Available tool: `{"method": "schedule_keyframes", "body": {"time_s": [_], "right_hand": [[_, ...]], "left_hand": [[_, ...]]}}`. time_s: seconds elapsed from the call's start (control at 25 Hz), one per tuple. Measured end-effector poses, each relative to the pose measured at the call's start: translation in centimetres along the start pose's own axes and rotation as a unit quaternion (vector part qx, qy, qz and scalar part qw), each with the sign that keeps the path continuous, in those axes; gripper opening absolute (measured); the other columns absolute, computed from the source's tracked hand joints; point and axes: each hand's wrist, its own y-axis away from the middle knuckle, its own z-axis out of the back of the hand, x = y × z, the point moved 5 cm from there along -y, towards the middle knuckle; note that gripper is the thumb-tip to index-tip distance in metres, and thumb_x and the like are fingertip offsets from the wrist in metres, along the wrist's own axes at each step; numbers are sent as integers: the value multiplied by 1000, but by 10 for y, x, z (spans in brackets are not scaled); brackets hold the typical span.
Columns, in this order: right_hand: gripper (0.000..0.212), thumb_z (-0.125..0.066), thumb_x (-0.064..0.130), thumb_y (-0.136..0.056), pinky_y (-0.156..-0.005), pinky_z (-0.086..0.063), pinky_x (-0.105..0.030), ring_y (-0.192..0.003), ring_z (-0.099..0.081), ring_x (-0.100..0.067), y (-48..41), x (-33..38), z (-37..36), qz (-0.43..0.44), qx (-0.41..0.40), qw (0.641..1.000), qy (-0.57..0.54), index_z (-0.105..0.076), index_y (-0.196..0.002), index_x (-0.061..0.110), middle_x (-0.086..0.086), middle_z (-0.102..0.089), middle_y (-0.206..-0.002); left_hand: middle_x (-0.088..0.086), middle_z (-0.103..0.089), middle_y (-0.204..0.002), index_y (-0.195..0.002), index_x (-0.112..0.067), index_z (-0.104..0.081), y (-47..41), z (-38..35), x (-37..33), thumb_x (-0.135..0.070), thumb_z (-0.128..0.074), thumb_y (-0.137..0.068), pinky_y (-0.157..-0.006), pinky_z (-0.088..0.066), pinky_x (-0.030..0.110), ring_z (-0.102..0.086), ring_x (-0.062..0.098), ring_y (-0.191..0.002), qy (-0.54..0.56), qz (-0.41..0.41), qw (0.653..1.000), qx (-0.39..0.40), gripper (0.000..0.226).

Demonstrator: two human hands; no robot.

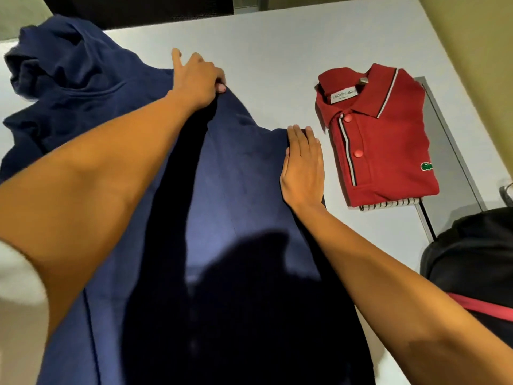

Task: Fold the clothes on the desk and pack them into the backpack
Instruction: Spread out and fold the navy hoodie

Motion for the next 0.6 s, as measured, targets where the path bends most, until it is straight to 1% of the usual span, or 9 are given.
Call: {"method": "schedule_keyframes", "body": {"time_s": [0.08, 0.16, 0.28, 0.36, 0.4, 0.44, 0.48, 0.56, 0.6], "right_hand": [[45, -32, 10, -101, -120, -19, -40, -143, -31, -28, 0, -2, -3, -15, -18, 1000, 16, -40, -144, 2, -12, -43, -148], [45, -32, 12, -101, -119, -24, -42, -140, -35, -30, -1, -4, -3, -30, -42, 998, 29, -42, -143, 1, -13, -47, -146], [44, -36, 11, -99, -117, -27, -44, -139, -38, -32, -2, -4, -4, -38, -56, 997, 48, -44, -142, 0, -15, -48, -144], [45, -37, 11, -99, -118, -26, -45, -140, -36, -33, -2, -4, -4, -40, -60, 996, 55, -43, -142, -1, -16, -47, -144], [46, -37, 11, -98, -118, -24, -45, -140, -35, -33, -2, -5, -4, -44, -61, 996, 56, -43, -142, -1, -16, -47, -145], [46, -36, 10, -98, -119, -23, -45, -141, -34, -33, -2, -5, -3, -48, -63, 995, 55, -42, -142, -2, -17, -46, -146], [47, -36, 8, -97, -120, -21, -44, -142, -32, -33, -2, -5, -1, -51, -68, 995, 52, -42, -142, -3, -18, -45, -146], [50, -39, 2, -92, -121, -16, -43, -142, -31, -33, -3, 2, 5, -18, -66, 997, 45, -41, -142, -3, -18, -44, -146], [53, -41, -3, -88, -122, -14, -42, -142, -32, -33, -3, 8, 6, 24, -54, 998, 35, -42, -142, -3, -18, -44, -146]], "left_hand": [[8, -66, -101, -107, -21, -69, -2, 1, 19, -26, -44, -99, -114, -3, 58, -40, 31, -119, -79, 49, 996, -10, 27], [10, -67, -93, -102, -16, -71, -3, 1, 30, -30, -41, -99, -115, -4, 54, -39, 31, -119, -124, 90, 988, -27, 34], [16, -66, -86, -93, -6, -70, -4, -3, 32, -37, -35, -101, -116, -9, 50, -40, 34, -121, -130, 128, 982, -46, 47], [19, -65, -92, -101, -3, -65, -4, 1, 29, -43, -33, -101, -113, -14, 52, -41, 36, -119, -106, 125, 983, -80, 51], [18, -64, -100, -106, -5, -62, -5, 4, 24, -45, -32, -100, -110, -17, 53, -42, 35, -118, -76, 88, 987, -113, 50], [15, -63, -108, -108, -8, -60, -5, 6, 18, -45, -30, -100, -106, -19, 52, -42, 33, -117, -31, 23, 990, -137, 48], [9, -62, -111, -107, -13, -60, -4, 6, 9, -44, -27, -100, -101, -20, 49, -43, 30, -116, 12, -68, 988, -138, 45], [-2, -61, -110, -104, -23, -61, 9, -1, -6, -42, -22, -101, -95, -15, 42, -46, 22, -111, 29, -227, 969, -92, 44], [-5, -60, -108, -103, -26, -61, 14, -6, -5, -42, -21, -102, -94, -14, 40, -47, 20, -109, 15, -262, 962, -75, 43]]}}
